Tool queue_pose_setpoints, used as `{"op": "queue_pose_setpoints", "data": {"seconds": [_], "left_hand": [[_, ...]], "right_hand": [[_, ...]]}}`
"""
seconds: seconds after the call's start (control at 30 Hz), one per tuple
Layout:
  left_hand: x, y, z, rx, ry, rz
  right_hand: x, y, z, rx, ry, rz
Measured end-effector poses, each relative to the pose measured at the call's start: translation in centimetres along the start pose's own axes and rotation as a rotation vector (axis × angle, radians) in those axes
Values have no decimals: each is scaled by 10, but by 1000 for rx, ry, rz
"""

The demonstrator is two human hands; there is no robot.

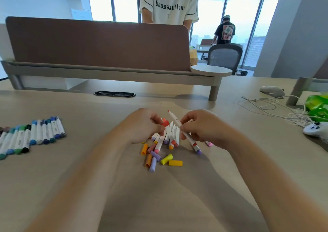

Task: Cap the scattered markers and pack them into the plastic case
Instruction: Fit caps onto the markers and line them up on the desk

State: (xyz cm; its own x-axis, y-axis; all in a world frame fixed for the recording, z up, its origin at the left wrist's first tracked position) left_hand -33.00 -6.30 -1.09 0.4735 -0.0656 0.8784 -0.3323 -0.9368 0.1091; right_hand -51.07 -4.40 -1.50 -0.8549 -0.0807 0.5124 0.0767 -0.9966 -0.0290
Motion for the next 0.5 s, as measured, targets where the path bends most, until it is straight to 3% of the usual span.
{"op": "queue_pose_setpoints", "data": {"seconds": [0.2,0.5], "left_hand": [[-4,7,18,118,-318,-113],[-1,5,17,91,-332,-149]], "right_hand": [[-1,-6,8,36,-45,47],[0,-1,2,74,-155,38]]}}
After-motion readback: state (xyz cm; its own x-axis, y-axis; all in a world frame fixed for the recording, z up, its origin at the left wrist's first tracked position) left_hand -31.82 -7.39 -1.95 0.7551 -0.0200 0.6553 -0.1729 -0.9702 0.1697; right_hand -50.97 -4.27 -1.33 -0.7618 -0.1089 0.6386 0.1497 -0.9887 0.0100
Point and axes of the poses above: each hand's wrist, its own y-axis towards the middle knuckle, its own x-axis out of the back of the hand, z = x × y, the point moved 4 cm from there along y, towards the middle knuckle, and after that the axes turned 12 degrees about y, right-handed, at the moved point
